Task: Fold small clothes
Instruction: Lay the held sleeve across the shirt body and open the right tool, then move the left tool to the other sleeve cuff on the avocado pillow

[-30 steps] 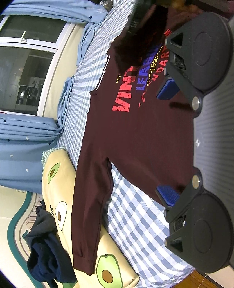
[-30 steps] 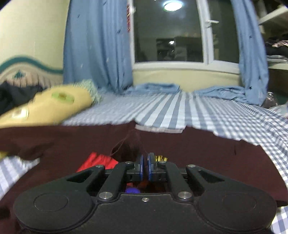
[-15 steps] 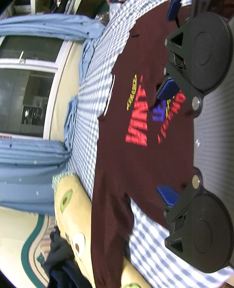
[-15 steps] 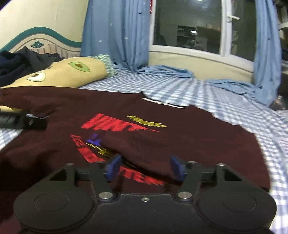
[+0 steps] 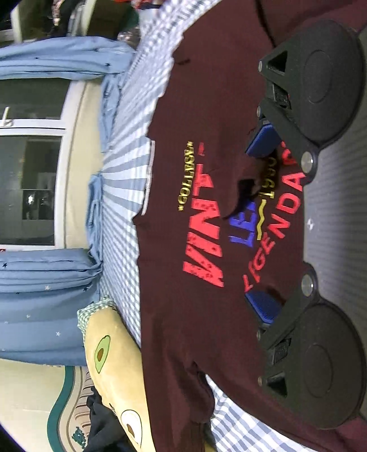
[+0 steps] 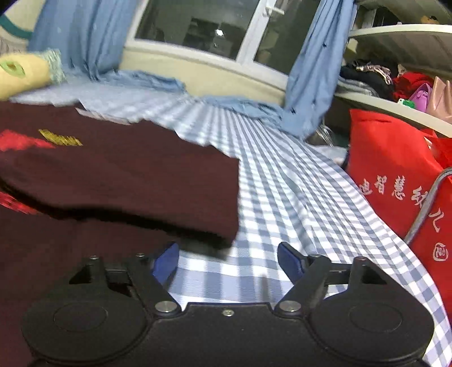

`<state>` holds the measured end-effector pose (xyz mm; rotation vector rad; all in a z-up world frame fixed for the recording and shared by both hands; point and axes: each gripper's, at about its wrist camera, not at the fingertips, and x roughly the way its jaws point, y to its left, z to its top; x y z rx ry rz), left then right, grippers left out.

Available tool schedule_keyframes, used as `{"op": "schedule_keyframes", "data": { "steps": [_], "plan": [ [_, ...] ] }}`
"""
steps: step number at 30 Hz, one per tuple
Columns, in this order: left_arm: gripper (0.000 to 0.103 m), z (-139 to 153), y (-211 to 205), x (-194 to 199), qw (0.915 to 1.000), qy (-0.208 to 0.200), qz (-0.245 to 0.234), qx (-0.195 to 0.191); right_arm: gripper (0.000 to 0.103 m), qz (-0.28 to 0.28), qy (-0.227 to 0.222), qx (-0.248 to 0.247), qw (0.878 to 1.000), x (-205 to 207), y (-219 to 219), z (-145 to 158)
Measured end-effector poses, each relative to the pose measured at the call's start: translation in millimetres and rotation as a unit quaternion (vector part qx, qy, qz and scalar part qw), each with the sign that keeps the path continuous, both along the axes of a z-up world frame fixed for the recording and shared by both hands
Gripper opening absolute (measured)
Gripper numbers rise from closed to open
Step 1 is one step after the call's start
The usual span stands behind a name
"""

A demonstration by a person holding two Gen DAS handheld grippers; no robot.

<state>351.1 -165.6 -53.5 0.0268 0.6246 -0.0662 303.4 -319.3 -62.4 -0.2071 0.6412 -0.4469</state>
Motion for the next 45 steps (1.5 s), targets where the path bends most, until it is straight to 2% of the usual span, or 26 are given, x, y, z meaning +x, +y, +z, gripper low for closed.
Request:
{"op": "schedule_keyframes", "data": {
  "steps": [2,4,6,7,9,14,16,18,21,22,27,30,32,37,45],
  "plan": [
    [0.102,-6,0,-1,1.0,0.005,0.001,0.007,0.062,-0.004,-0.002,0.007,1.0,8,-8,-4],
    [0.102,-11,1,1,0.9998,0.014,0.005,0.012,0.051,-0.008,-0.011,0.005,1.0,16,-12,-4],
    [0.102,-14,2,2,0.9996,0.024,0.007,0.012,0.031,-0.011,-0.021,0.004,1.0,20,-16,-3],
    [0.102,-16,2,2,0.9995,0.026,0.007,0.014,0.027,-0.006,-0.021,0.012,1.0,19,-17,-3],
    [0.102,-20,1,1,0.9992,0.031,0.008,0.022,0.011,0.001,-0.014,0.022,1.0,19,-18,-5],
    [0.102,-19,2,-1,0.9991,0.035,0.006,0.023,0.011,-0.001,-0.009,0.027,1.0,18,-15,-6],
    [0.102,-14,5,-4,0.9991,0.039,0.003,0.019,0.015,-0.003,-0.012,0.032,0.999,16,-16,-3],
    [0.102,-6,12,-9,0.9991,0.04,0.005,0.015,0.031,-0.007,-0.018,0.047,0.999,10,-18,1],
    [0.102,9,27,-19,0.9993,0.034,0.017,0.004,0.047,-0.007,-0.021,0.06,0.998,-5,-14,9],
    [0.102,14,33,-23,0.9992,0.033,0.022,0.0,0.05,-0.008,-0.022,0.063,0.998,-11,-12,14],
    [0.102,32,72,-44,0.9983,0.027,0.05,-0.014,0.085,0.0,-0.06,0.089,0.994,-43,13,46],
    [0.102,37,103,-53,0.9967,0.031,0.074,-0.013,0.098,0.023,-0.071,0.096,0.993,-51,39,64],
    [0.102,41,127,-61,0.9951,0.028,0.094,-0.008,0.102,0.045,-0.078,0.105,0.99,-53,57,75],
    [0.102,50,189,-77,0.9884,0.019,0.15,0.009,0.102,0.089,-0.086,0.111,0.986,-51,110,93],
    [0.102,57,276,-85,0.9736,0.016,0.227,0.016,0.102,0.152,-0.078,0.121,0.978,-31,179,95]
  ]
}}
